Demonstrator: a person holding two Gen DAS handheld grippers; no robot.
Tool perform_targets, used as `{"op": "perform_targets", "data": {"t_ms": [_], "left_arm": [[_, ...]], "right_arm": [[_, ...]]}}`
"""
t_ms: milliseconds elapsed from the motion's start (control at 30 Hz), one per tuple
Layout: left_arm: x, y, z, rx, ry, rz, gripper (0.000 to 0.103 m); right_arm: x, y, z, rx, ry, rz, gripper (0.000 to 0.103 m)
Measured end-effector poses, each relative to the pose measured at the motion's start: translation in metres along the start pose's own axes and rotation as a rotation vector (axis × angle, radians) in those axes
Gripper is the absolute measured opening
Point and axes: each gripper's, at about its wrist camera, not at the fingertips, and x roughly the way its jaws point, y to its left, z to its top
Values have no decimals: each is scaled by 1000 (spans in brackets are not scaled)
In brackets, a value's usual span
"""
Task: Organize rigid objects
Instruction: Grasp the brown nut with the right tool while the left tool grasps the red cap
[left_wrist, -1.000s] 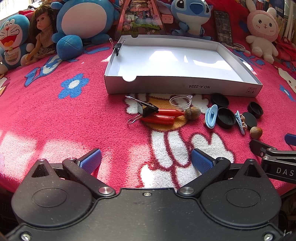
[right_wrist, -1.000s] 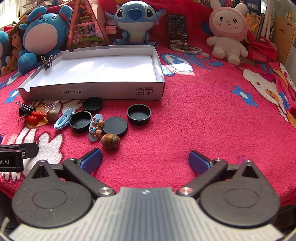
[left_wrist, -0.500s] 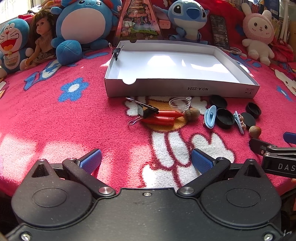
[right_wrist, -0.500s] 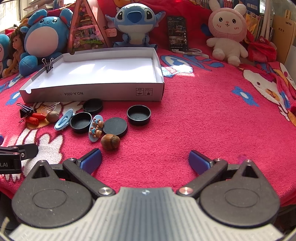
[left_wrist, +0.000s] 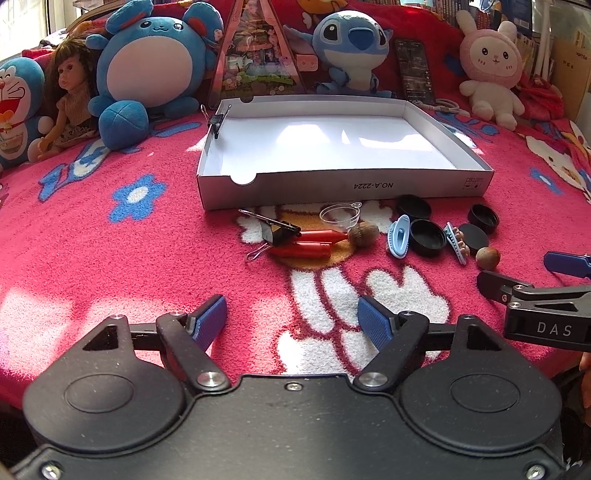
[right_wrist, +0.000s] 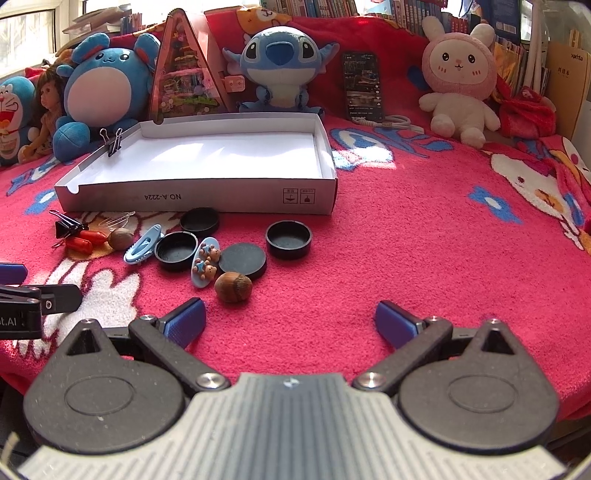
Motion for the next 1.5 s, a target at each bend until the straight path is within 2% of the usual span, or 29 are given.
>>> {"op": "perform_targets", "data": {"t_ms": [33, 100, 200, 267, 400, 500, 667, 800, 1067, 1133, 1233, 1300, 1400, 1433, 1500], "left_arm": [[-1, 1, 1, -3, -5, -1, 66], [-2, 3, 5, -16, -15, -8, 52], [-2, 7, 9, -32, -29, -23, 40], [0, 5, 12, -18, -39, -35, 37], [3, 3, 16, 1, -62, -30, 37], [5, 3, 21, 8, -86, -52, 35], [16, -2, 24, 59, -104, -41, 35], [21, -4, 22, 77, -107, -37, 38], [19, -5, 15, 104, -108, -32, 39], [24, -1, 20, 94, -114, -44, 42], [30, 10, 31, 12, -88, -53, 44], [24, 14, 29, 0, -96, -53, 56], [10, 13, 19, 23, -84, -28, 55], [7, 13, 16, 22, -76, -38, 53], [1, 12, 12, 2, -44, -107, 49]], "right_arm": [[-1, 2, 0, -11, -10, 4, 99], [-4, 6, 1, -32, -32, 14, 95], [-8, 10, 3, -38, -69, 20, 88], [-11, 13, 4, -41, -99, 26, 84], [-12, 18, 7, -70, -119, 20, 76], [-10, 20, 6, -67, -109, 30, 68], [-9, 22, 3, -64, -109, 44, 66], [-6, 24, 2, -66, -96, 53, 58], [-3, 29, 0, -80, -89, 66, 53], [-2, 29, 0, -76, -85, 69, 52], [-2, 30, 1, -76, -84, 69, 51], [-2, 30, 2, -76, -84, 71, 51], [-1, 29, 2, -63, -81, 74, 50], [-1, 29, 2, -63, -76, 76, 49], [-1, 30, 3, -71, -72, 78, 45]]}}
